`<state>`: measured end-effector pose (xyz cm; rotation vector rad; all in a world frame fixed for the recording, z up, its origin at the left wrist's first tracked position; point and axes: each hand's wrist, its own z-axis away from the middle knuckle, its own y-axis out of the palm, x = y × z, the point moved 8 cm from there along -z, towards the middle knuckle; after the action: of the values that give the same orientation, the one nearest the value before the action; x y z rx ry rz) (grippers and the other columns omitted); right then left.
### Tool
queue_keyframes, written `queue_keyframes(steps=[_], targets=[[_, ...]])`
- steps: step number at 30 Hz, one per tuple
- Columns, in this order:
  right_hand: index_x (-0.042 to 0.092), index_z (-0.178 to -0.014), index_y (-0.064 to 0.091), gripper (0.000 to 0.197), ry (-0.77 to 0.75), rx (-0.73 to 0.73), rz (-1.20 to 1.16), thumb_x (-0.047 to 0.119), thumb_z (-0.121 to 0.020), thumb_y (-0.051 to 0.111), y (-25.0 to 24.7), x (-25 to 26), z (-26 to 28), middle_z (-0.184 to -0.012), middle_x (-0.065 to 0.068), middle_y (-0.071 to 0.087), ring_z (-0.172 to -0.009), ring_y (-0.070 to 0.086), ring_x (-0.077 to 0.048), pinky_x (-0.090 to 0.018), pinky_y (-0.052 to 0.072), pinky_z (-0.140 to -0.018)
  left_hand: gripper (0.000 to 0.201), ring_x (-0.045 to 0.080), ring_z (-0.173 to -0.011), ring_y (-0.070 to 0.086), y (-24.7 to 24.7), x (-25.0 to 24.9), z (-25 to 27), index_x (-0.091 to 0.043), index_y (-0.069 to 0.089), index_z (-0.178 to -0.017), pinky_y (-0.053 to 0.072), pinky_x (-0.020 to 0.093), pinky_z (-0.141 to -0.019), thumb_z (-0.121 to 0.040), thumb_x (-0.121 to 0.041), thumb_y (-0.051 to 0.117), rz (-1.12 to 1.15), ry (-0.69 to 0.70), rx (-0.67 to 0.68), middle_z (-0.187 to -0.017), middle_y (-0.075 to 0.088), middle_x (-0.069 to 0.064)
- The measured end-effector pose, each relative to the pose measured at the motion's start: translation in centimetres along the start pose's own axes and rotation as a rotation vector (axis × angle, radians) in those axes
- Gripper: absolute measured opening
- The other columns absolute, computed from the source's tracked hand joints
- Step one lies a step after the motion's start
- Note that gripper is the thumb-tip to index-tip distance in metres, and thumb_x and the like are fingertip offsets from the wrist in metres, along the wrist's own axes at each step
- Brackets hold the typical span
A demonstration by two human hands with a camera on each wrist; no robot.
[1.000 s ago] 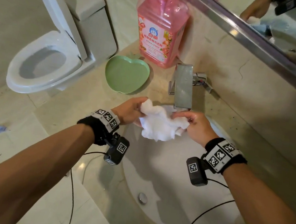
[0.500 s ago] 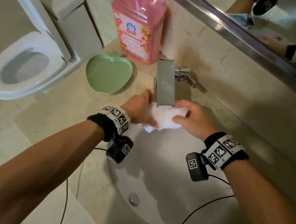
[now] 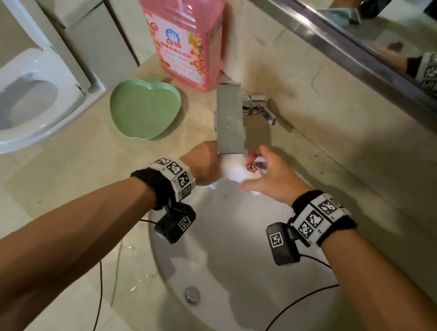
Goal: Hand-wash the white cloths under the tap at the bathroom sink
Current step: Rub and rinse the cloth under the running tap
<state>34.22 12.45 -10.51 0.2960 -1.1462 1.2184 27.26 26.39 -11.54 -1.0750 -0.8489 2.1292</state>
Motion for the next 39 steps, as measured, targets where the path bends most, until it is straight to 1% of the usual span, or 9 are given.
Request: queue_keyframes(steps=[4,8,11,15,20,26,31,34,39], targets=[[0.037,-0.127,0.036,0.099,0.135,0.077,-0.311,0.026,-0.048,0.094,3.2,0.2,-0.9,-0.122,-0.003,0.056,-0.105,0.066,-0.024,-0.048,0.062,-0.070,0.044,0.031,-0.100,0.063,-2.6,-3.0,1.9,-0.015,0.062,-0.122,0.048,0.031,-0.077,-0.080,-0.024,0.067,-0.016,0.320,-0.111,-0.115,0.066,0.014],[0.039,-0.116,0.056,0.073,0.057,0.087,-0.092,0.024,-0.053,0.090,4.4,1.9,-2.2,-0.113,0.003,0.065,-0.105,0.066,-0.022,-0.035,0.060,-0.068,0.073,0.030,-0.093,0.063,-2.7,-1.4,2.0,-0.015,0.045,-0.133,0.054,0.039,-0.076,-0.068,-0.039,0.070,-0.192,0.182,-0.049,-0.110,0.062,0.010],[0.037,-0.114,0.057,0.063,-0.065,0.023,0.163,0.023,-0.061,0.087,4.4,3.2,-2.5,-0.115,0.010,0.063,-0.107,0.060,-0.014,-0.018,0.048,-0.081,0.048,0.029,-0.067,0.060,-2.7,-0.8,2.4,-0.012,0.048,-0.112,0.050,0.035,-0.058,-0.076,-0.035,0.070,-0.316,0.057,-0.069,-0.077,0.057,0.005],[0.018,-0.111,0.065,0.042,-0.210,-0.008,0.578,0.028,-0.073,0.079,4.5,4.2,-2.4,-0.107,-0.007,0.070,-0.101,0.066,-0.027,-0.030,0.051,-0.082,0.030,0.021,-0.055,0.054,-2.1,-1.2,1.9,-0.021,0.044,-0.061,0.042,0.024,-0.052,-0.075,-0.033,0.068,-0.177,-0.040,-0.049,-0.067,0.060,0.003],[0.017,-0.121,0.059,0.045,-0.110,-0.051,0.725,0.035,-0.082,0.072,2.7,2.9,-2.3,-0.100,-0.006,0.067,-0.089,0.066,-0.027,-0.032,0.054,-0.075,0.031,0.028,-0.088,0.065,-0.1,-0.5,1.0,-0.016,0.065,-0.108,0.049,0.027,-0.070,-0.080,-0.030,0.067,0.109,-0.177,-0.054,-0.099,0.067,0.007],[0.011,-0.105,0.059,0.037,-0.157,-0.122,0.767,0.027,-0.078,0.077,2.4,2.6,-2.0,-0.068,0.007,0.039,-0.063,0.052,-0.017,-0.022,0.034,-0.056,0.038,0.024,-0.102,0.064,1.2,-1.6,0.3,-0.021,0.058,-0.117,0.054,0.033,-0.089,-0.081,-0.033,0.061,0.067,-0.125,0.091,-0.114,0.065,0.002],[0.018,-0.113,0.061,0.040,-0.127,-0.139,0.515,0.042,-0.082,0.074,2.5,1.8,-2.6,-0.085,0.003,0.065,-0.076,0.066,-0.017,-0.030,0.055,-0.066,0.041,0.022,-0.099,0.062,-1.0,-2.2,0.6,-0.024,0.059,-0.125,0.051,0.031,-0.086,-0.088,-0.041,0.060,0.029,-0.017,0.004,-0.121,0.063,0.003],[0.021,-0.123,0.059,0.062,-0.085,-0.173,0.285,0.053,-0.073,0.075,2.1,1.3,-2.4,-0.104,-0.001,0.070,-0.091,0.067,-0.019,-0.033,0.056,-0.080,0.063,0.025,-0.115,0.059,-2.0,-1.3,0.8,-0.015,0.051,-0.134,0.049,0.039,-0.099,-0.078,-0.030,0.077,0.138,0.014,0.099,-0.129,0.059,0.007],[0.026,-0.104,0.065,0.030,0.074,0.006,-0.026,0.024,-0.078,0.081,4.4,0.5,-1.7,-0.083,0.014,0.073,-0.078,0.069,-0.002,-0.020,0.050,-0.066,0.057,0.023,-0.126,0.051,-4.3,0.9,2.4,-0.014,0.055,-0.134,0.039,0.037,-0.108,-0.081,-0.005,0.073,0.306,0.117,0.014,-0.135,0.056,0.007]])
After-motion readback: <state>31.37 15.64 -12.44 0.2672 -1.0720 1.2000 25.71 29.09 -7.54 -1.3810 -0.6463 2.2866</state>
